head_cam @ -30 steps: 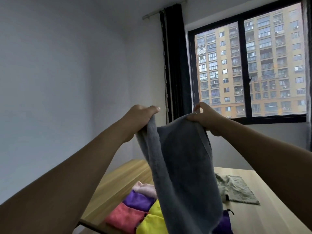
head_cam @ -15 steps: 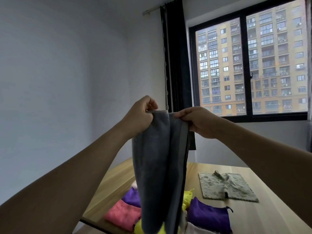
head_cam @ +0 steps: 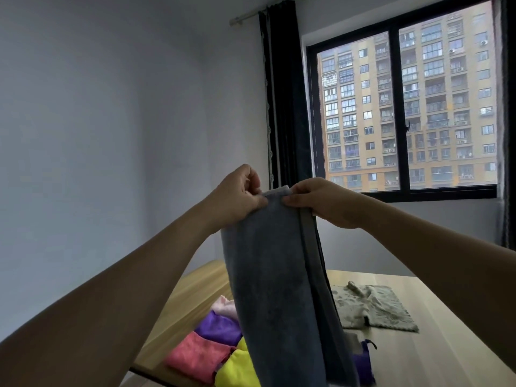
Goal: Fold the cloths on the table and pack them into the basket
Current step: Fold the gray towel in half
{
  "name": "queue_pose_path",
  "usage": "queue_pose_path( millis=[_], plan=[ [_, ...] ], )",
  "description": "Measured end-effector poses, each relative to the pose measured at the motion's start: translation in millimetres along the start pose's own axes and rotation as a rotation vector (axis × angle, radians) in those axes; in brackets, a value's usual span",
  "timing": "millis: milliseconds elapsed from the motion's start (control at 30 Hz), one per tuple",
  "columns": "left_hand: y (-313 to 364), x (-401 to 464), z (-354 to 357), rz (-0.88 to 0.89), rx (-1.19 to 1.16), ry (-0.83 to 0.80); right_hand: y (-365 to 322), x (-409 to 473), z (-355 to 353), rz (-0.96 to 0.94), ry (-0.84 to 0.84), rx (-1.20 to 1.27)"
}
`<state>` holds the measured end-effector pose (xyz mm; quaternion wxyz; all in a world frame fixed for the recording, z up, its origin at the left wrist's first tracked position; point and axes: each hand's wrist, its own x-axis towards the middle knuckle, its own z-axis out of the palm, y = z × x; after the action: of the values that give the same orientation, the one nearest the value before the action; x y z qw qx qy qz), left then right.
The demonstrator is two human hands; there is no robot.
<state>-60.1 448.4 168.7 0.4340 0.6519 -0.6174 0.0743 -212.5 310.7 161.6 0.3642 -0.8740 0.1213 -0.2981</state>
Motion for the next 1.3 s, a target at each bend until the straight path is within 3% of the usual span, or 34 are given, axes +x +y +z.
queue_pose_path(
  millis=[133, 200, 300, 367, 600, 733, 833, 933, 1033, 1100, 1200, 1300],
  plan=[
    [-11, -6, -1, -0.05, 0.425, -0.284, 9, -4, -11, 0.062, 0.01, -0.054],
    [-17, -7, 4, 0.027, 0.625, -0.229, 11, -5, -11, 0.053, 0.056, -0.14],
    [-22, -2, 10, 0.222, 0.929, 0.033, 10, -4, -14, 0.044, 0.118, -0.27],
    [-23, 2, 13, 0.263, 1.08, 0.086, 10, -5, -17, 0.038, 0.112, -0.351],
    [-2, 4, 30, 0.159, 1.406, 0.111, -2, -6, -25, -0.033, 0.178, -0.459],
    [4, 5, 33, 0.224, 1.325, 0.312, -6, -5, -32, -0.059, 0.216, -0.67],
    [10, 7, 35, 0.181, 1.291, 0.324, -6, -6, -34, -0.092, 0.203, -0.716],
    [16, 11, 37, 0.066, 1.237, 0.187, -4, -5, -36, -0.12, 0.145, -0.689],
    [17, 26, 41, -0.055, 1.069, 0.013, 6, 1, -41, -0.082, 0.17, -1.016],
    [17, 39, 43, -0.129, 0.841, -0.085, 15, 5, -44, -0.032, 0.234, -1.092],
    [18, 64, 51, -0.196, 0.589, -0.259, 34, 12, -54, 0.042, 0.277, -1.046],
    [17, 86, 60, -0.248, 0.481, -0.408, 54, 24, -67, 0.189, 0.181, -0.854]
  ],
)
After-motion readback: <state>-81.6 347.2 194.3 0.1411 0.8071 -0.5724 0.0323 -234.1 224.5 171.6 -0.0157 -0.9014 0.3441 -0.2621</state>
